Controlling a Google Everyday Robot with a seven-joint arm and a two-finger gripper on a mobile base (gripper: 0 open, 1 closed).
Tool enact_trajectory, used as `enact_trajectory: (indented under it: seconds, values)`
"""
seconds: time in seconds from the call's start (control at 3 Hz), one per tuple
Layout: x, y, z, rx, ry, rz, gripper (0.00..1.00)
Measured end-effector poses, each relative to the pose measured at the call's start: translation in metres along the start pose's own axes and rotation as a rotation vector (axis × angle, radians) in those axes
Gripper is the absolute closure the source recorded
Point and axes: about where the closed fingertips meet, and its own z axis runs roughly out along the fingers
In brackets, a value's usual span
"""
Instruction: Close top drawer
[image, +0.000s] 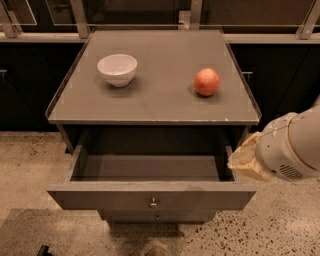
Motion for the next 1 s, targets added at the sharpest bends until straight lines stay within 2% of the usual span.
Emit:
enact_trajectory:
  seconds: [0.33, 0.67, 1.0]
  values:
    - [0.022, 0.025, 0.030, 0.004, -0.056, 0.036, 1.00]
    - [0.058, 0.064, 0.100, -0.067, -0.149, 0.178, 1.00]
    - [0.098, 0.097, 0.178, -0.126, -0.195, 0.338, 1.00]
